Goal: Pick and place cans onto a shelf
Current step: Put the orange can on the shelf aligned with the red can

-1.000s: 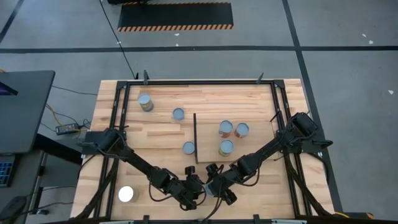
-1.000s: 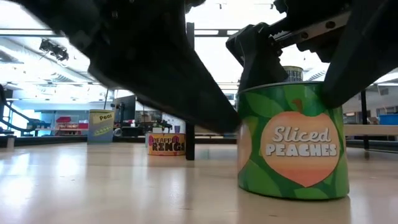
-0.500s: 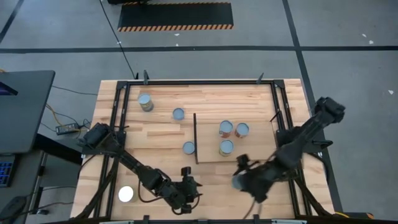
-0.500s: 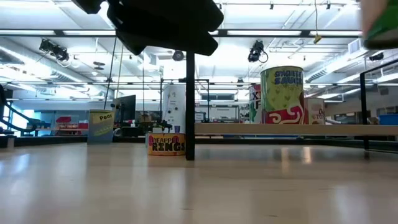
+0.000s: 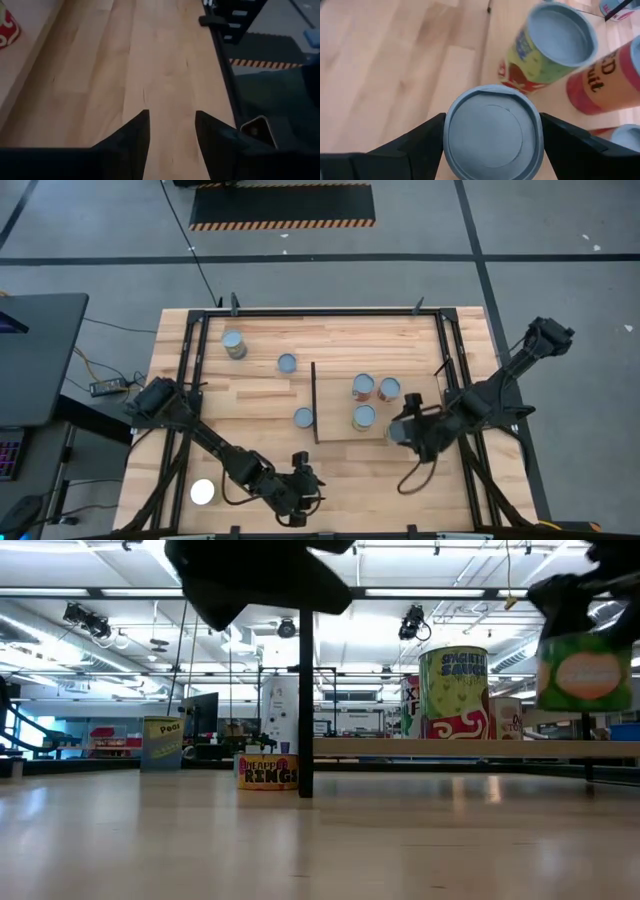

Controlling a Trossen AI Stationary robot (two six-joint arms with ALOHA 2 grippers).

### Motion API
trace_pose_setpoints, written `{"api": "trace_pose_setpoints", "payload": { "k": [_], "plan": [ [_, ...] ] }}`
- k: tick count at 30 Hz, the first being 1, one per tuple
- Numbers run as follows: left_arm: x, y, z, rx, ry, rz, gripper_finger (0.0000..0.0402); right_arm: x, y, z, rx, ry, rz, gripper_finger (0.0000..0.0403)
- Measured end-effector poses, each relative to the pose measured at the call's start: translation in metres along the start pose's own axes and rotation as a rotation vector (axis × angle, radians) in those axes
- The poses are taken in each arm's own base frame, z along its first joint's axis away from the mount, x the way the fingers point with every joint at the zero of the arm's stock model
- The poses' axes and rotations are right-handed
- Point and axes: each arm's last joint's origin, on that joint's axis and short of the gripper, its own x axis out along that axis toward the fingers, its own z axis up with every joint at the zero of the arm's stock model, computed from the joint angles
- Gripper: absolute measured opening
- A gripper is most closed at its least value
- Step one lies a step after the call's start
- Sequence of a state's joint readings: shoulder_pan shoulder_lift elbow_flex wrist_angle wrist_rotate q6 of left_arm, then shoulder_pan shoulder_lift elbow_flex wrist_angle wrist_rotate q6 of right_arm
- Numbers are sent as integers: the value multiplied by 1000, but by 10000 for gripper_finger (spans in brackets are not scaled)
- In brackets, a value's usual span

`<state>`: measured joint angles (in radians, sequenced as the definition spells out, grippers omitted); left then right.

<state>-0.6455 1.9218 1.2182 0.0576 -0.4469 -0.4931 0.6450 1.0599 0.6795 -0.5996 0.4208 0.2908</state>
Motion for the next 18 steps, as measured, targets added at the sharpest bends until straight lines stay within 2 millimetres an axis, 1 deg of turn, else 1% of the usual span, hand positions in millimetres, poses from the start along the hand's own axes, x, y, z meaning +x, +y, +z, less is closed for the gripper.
{"api": "trace_pose_setpoints", "payload": {
  "k": [2, 5, 9, 13, 18],
  "plan": [
    [0, 3, 3, -9, -7, 3, 162, 2, -9, -1, -37, 9, 6, 307],
    [2, 7, 7, -23, -17, 6, 162, 5, -20, 2, -63, 11, 42, 307],
    [5, 11, 9, -93, 14, -41, 162, 12, -31, 4, -74, 37, 65, 307],
    [5, 10, 9, -185, 44, -93, 162, 22, -38, 3, -67, 86, 64, 307],
    [3, 6, 7, -203, 47, -104, 162, 26, -41, 3, -45, 100, 63, 313]
  ]
}}
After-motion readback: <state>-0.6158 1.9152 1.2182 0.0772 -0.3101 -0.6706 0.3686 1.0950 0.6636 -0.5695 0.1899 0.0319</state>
